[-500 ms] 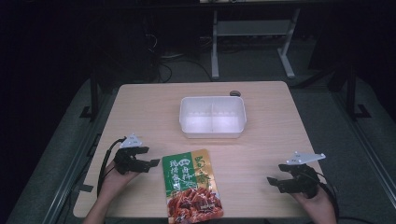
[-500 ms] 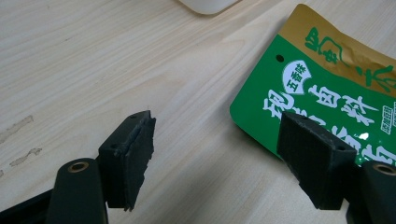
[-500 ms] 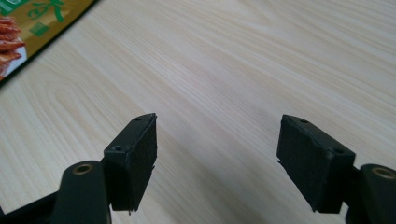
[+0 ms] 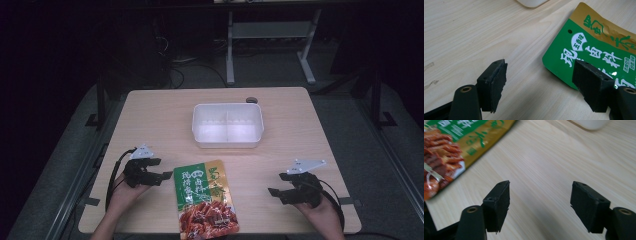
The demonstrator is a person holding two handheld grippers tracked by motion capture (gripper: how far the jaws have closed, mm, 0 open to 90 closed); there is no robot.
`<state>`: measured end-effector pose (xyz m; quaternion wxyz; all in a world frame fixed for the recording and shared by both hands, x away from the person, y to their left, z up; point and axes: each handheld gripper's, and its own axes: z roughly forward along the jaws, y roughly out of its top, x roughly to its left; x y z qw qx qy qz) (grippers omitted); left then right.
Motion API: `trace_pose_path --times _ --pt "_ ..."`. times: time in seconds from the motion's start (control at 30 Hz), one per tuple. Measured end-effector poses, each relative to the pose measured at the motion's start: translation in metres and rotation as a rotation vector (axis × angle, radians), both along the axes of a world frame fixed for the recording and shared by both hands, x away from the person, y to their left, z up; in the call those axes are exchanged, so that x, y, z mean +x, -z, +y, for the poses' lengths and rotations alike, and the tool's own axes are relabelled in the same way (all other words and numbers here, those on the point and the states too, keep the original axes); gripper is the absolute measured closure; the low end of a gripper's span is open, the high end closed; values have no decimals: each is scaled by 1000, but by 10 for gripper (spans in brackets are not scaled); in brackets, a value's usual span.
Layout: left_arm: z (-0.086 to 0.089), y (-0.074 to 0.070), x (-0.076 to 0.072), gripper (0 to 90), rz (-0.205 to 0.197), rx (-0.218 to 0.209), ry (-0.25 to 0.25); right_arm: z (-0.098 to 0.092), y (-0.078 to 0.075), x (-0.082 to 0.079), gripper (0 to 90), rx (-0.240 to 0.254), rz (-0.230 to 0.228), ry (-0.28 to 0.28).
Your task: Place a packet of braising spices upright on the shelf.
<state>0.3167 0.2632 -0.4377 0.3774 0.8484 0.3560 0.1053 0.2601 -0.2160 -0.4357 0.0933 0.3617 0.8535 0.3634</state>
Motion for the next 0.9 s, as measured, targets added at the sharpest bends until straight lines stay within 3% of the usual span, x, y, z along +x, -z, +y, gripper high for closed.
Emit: trace_pose_path --times 0.23,0.27,0.3,0.4,0.5,0.63,0.67,0.9 --pt "-5 1 1 274 3 8 13 32 -4 1 475 -14 -16 -79" --pt "-6 1 1 275 4 9 15 40 -4 0 578 -25 -12 -115" --pt "-7 1 1 275 6 10 16 40 -4 0 578 -25 -12 -115" --pt "-10 2 3 290 11 14 27 56 -3 -1 747 -53 -1 -167" --pt "-14 2 4 307 18 11 31 69 -4 -2 844 -67 -2 -209" --pt "-18 3 4 332 23 9 41 85 -6 -4 897 -72 -5 -262" --pt "-19 3 5 345 27 9 41 99 -7 -4 898 -78 -5 -304" --pt "-21 5 7 375 42 -2 45 148 -4 -4 899 -118 -8 -441"
